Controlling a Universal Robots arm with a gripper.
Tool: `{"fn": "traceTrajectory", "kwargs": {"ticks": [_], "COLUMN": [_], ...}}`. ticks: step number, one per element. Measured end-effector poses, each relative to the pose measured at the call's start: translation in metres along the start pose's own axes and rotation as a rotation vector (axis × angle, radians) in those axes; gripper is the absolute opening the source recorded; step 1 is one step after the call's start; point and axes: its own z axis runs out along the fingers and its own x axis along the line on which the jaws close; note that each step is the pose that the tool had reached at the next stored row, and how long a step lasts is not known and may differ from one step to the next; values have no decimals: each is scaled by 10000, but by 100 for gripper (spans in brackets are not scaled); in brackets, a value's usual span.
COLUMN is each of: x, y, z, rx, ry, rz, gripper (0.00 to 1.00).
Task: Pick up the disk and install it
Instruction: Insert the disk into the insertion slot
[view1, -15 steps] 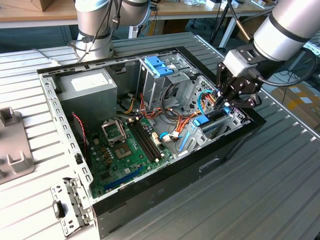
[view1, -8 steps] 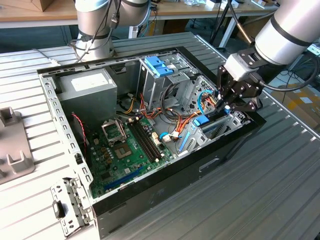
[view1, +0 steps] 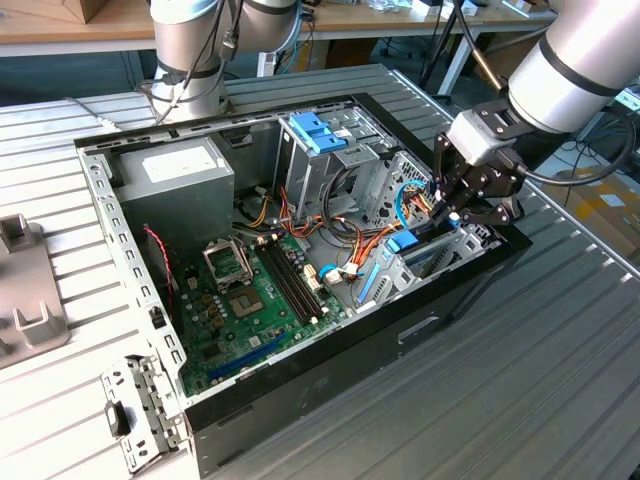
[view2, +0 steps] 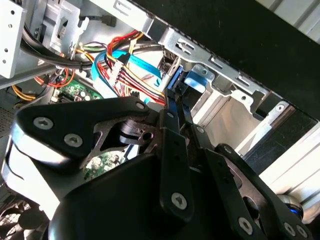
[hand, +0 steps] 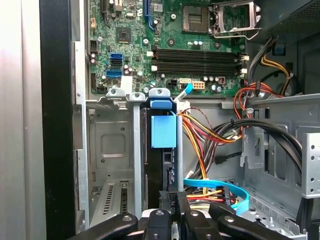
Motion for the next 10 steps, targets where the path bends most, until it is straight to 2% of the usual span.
{"fn": "traceTrajectory", "kwargs": {"ticks": [10], "x": [7], "y": [3], "z": [42], "rx": [0], "ry": [-1], "rz": [0], "gripper": [17]}}
